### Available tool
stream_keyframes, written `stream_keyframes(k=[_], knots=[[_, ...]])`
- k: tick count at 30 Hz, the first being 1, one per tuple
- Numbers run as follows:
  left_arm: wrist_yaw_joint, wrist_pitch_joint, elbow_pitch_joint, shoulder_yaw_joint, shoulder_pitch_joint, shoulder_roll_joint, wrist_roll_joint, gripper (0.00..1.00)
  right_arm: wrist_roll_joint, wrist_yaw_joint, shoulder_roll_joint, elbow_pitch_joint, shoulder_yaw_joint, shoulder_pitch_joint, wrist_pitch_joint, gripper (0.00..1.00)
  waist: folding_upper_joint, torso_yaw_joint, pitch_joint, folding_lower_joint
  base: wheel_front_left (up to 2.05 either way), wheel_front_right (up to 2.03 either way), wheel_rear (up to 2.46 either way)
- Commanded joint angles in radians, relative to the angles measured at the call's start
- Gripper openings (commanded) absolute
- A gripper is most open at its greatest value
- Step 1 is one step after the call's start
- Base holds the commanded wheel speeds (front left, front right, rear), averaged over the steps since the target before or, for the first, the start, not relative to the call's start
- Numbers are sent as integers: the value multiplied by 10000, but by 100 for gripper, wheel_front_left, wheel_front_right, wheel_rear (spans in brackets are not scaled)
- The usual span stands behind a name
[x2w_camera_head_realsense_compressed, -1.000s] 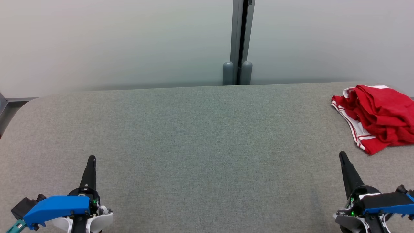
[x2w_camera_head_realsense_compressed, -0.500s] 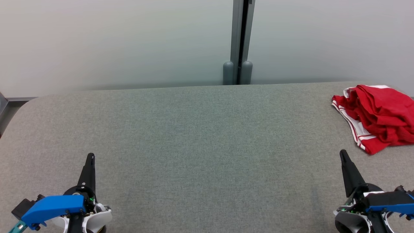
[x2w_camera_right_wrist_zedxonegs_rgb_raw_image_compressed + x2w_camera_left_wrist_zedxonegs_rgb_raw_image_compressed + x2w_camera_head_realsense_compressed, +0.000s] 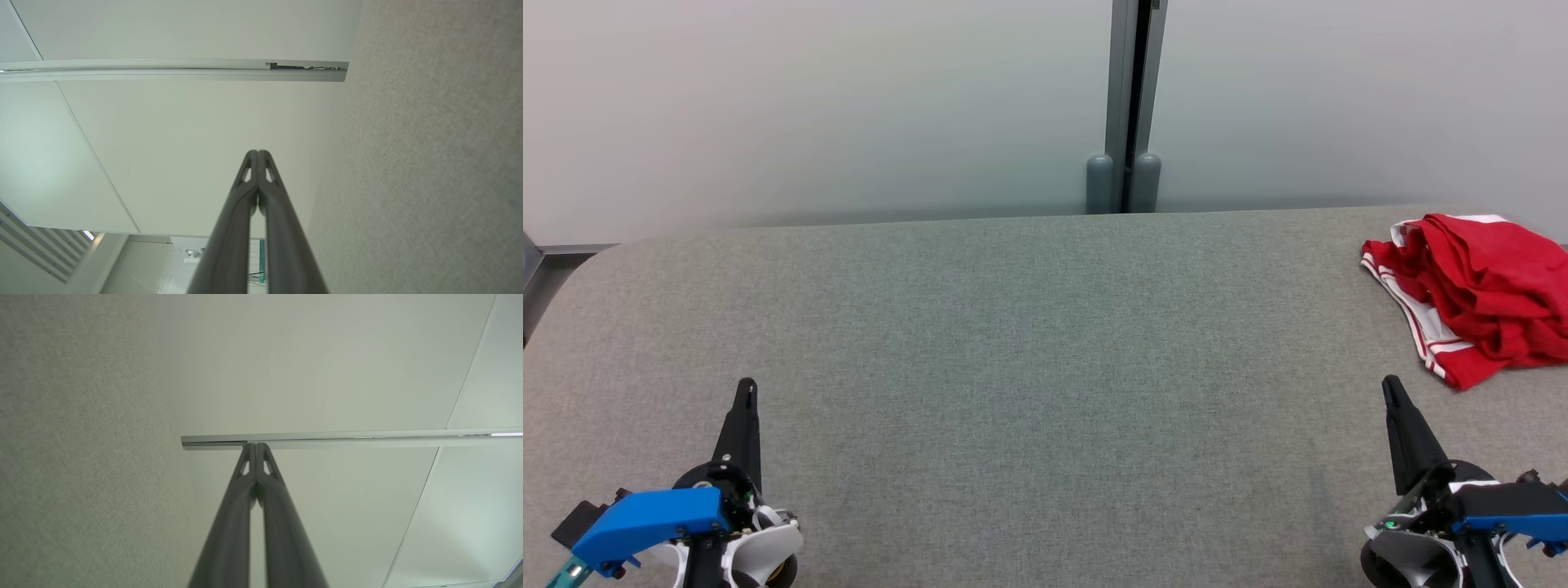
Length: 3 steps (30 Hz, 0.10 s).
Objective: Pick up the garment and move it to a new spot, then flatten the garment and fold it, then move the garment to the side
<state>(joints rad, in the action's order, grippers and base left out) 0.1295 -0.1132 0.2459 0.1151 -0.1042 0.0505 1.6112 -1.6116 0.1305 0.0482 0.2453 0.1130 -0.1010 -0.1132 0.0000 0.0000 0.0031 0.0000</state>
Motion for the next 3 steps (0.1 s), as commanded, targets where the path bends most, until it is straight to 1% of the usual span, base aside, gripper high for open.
stream_keyframes(k=[1, 3], knots=[[53, -48, 2, 27, -100, -22, 24, 0, -25, 4, 37, 18, 24, -153, -22, 0, 0, 0, 0, 0, 0, 0, 0], [53, -48, 2, 25, -100, -22, 24, 0, -25, 5, 37, 18, 23, -152, -22, 0, 0, 0, 0, 0, 0, 0, 0]])
